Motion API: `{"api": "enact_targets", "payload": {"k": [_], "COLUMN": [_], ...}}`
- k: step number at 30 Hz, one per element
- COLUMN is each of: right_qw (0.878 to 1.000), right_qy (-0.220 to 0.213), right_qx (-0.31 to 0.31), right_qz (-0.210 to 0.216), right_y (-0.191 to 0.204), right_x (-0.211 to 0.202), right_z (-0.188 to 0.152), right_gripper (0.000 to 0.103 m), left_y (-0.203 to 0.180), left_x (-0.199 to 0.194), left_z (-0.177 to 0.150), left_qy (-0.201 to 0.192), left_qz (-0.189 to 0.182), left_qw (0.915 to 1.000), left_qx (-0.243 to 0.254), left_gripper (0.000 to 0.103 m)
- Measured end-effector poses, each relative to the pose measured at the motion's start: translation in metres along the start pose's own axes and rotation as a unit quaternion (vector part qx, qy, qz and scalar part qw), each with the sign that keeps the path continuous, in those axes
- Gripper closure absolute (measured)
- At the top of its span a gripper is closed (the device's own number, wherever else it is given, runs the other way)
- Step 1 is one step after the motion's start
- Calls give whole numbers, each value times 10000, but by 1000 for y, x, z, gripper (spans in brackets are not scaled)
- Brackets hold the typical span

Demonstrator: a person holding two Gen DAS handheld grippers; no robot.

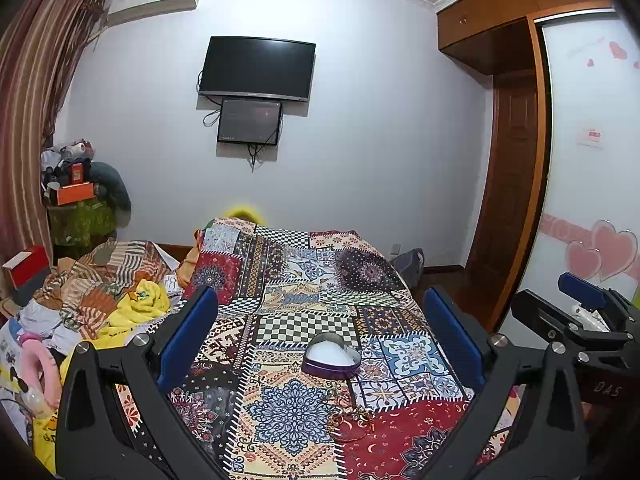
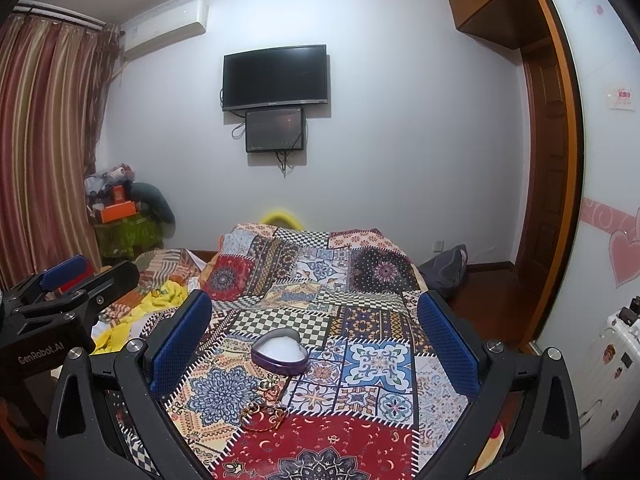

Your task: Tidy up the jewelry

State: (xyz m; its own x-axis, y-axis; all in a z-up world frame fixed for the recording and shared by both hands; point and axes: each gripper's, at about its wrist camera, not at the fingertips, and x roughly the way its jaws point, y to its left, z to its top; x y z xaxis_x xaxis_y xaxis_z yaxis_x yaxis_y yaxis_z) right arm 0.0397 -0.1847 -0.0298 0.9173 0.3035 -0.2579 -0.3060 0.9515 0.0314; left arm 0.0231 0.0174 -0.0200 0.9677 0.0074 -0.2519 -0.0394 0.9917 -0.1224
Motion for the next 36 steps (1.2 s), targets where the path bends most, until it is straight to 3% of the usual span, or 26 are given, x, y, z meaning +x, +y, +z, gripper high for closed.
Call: {"api": "enact_targets", "payload": {"k": [10,17,19,21,29,32,36], "right_qw": [9993,9945,9912,9883,9723,9670,9581], "right_qy": [351,1003,1271,1484,2337,2539,2810], "right_qx": [53,5,-36,-47,103,57,-16], "right_qz": [-114,-290,-359,-340,6,191,558], "right_y": [-9,-20,-24,-26,-37,-34,-26], "right_x": [29,69,84,96,142,158,179], "right_z": [-11,-38,-51,-59,-89,-94,-103], "right_gripper": [1,1,1,1,2,11,21], "left_y": [18,35,39,42,49,53,58], "left_x": [41,83,96,111,163,178,196], "left_z": [-10,-34,-43,-54,-98,-112,-126], "left_qy": [495,1112,1323,1611,2538,2847,3226], "left_qz": [241,492,509,499,321,146,66], "left_qw": [9985,9926,9899,9857,9667,9585,9462], "left_qx": [-79,-53,-31,13,68,-78,-266], "left_gripper": [0,0,4,15,28,37,60]}}
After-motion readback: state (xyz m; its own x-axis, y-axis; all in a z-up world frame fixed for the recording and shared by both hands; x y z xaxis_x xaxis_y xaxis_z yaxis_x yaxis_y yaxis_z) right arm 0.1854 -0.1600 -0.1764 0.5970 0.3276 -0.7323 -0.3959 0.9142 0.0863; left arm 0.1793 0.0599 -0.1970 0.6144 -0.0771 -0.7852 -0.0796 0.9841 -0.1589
